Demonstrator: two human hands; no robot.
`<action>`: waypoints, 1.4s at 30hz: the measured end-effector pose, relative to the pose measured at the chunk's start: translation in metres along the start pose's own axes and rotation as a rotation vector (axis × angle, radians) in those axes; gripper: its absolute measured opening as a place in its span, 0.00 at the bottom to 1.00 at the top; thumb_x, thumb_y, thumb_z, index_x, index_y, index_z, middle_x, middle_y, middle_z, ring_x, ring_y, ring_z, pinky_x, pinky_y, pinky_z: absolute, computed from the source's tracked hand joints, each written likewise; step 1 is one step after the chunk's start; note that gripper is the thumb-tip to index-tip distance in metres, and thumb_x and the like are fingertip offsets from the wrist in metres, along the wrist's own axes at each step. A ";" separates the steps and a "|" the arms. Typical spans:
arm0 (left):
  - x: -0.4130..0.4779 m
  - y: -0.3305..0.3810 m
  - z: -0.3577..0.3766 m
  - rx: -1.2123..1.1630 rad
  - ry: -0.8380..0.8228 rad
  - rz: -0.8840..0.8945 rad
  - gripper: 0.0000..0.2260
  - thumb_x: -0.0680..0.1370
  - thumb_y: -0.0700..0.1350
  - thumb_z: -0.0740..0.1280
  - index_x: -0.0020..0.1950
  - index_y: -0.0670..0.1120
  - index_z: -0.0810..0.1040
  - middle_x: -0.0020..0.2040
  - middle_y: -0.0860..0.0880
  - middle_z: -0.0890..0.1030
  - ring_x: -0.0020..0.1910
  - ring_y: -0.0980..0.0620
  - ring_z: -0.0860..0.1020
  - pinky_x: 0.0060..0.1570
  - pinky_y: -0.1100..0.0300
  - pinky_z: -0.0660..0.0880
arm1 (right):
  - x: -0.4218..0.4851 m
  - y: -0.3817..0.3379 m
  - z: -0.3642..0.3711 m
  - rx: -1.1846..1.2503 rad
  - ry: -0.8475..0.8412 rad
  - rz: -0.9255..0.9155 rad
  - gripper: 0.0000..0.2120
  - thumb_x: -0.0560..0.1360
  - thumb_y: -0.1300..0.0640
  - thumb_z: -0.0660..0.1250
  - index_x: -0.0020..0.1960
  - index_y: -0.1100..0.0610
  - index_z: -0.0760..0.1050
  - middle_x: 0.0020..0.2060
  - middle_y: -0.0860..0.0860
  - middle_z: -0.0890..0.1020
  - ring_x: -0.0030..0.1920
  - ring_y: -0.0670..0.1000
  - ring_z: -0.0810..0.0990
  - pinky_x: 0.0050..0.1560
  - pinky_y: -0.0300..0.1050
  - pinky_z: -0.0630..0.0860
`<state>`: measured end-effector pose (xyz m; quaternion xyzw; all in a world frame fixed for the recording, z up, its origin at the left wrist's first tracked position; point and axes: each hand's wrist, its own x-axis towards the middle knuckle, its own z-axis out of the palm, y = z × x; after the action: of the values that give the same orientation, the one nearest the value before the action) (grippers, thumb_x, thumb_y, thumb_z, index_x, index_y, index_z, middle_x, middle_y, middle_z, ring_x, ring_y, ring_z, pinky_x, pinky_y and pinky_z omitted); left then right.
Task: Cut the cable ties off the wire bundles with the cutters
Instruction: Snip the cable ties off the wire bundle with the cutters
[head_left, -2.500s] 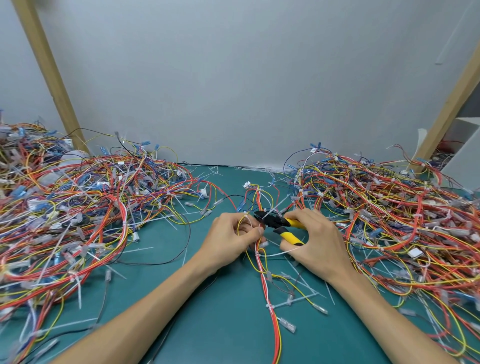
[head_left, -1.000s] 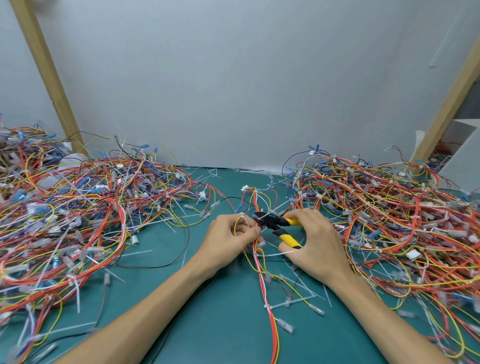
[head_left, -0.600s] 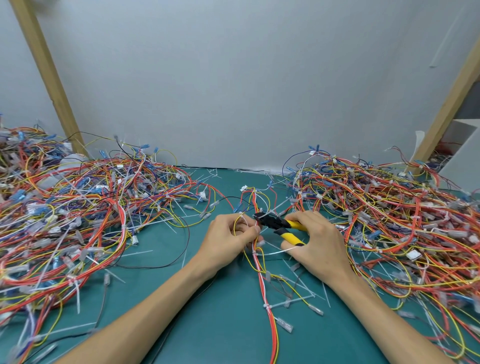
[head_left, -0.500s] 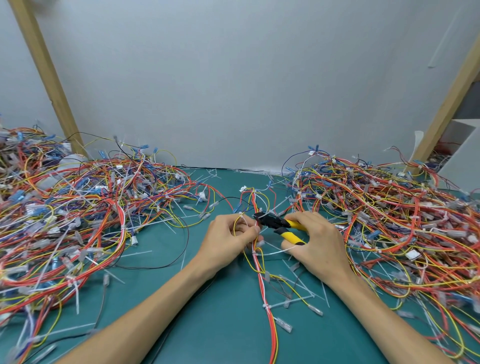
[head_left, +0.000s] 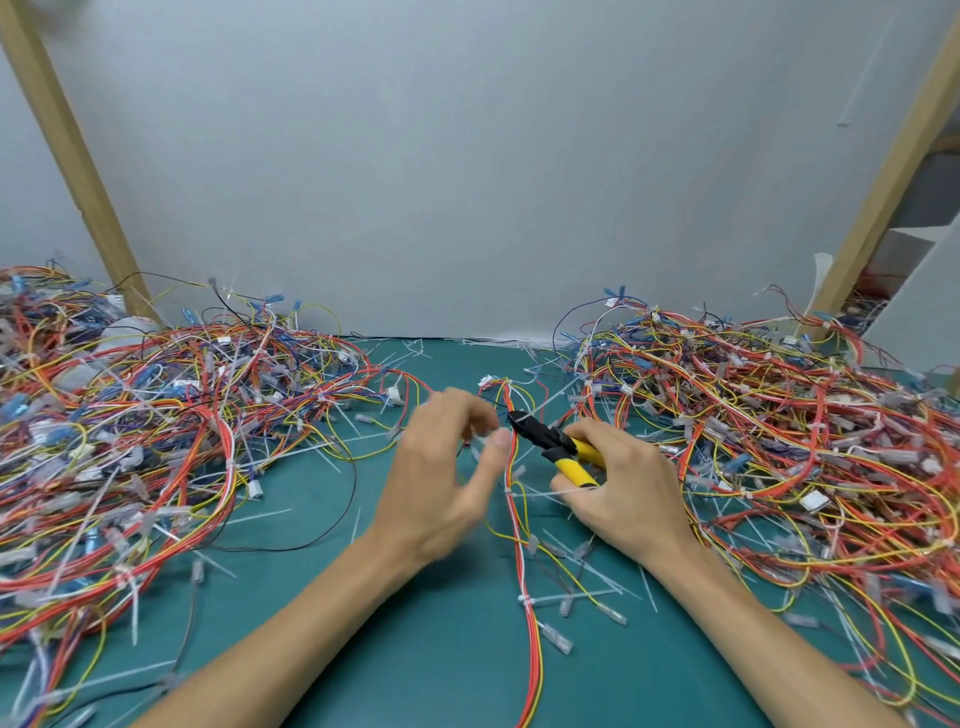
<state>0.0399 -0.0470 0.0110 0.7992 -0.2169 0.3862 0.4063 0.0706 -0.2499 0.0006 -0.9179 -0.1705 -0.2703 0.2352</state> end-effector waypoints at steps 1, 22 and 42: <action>-0.004 0.002 0.005 -0.003 -0.072 -0.059 0.08 0.77 0.54 0.63 0.47 0.50 0.70 0.42 0.57 0.73 0.43 0.54 0.73 0.46 0.56 0.71 | 0.000 0.000 0.000 -0.006 0.004 0.001 0.15 0.62 0.44 0.65 0.48 0.44 0.74 0.37 0.42 0.77 0.37 0.47 0.72 0.36 0.46 0.74; 0.010 -0.017 0.006 -0.854 -0.416 -0.862 0.10 0.79 0.42 0.63 0.38 0.40 0.72 0.29 0.49 0.65 0.25 0.48 0.72 0.31 0.61 0.70 | -0.002 -0.006 -0.002 0.011 -0.136 -0.039 0.14 0.69 0.48 0.70 0.52 0.49 0.73 0.41 0.46 0.76 0.43 0.52 0.75 0.42 0.51 0.76; -0.003 -0.019 0.018 -0.369 -0.207 -0.583 0.13 0.80 0.49 0.61 0.40 0.47 0.80 0.24 0.54 0.65 0.22 0.54 0.65 0.28 0.62 0.62 | -0.002 -0.002 0.004 -0.118 -0.138 0.006 0.21 0.75 0.39 0.65 0.66 0.44 0.72 0.46 0.46 0.76 0.51 0.51 0.74 0.45 0.47 0.72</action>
<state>0.0581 -0.0505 -0.0067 0.7754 -0.0860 0.1255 0.6128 0.0697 -0.2463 -0.0025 -0.9471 -0.1674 -0.2151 0.1692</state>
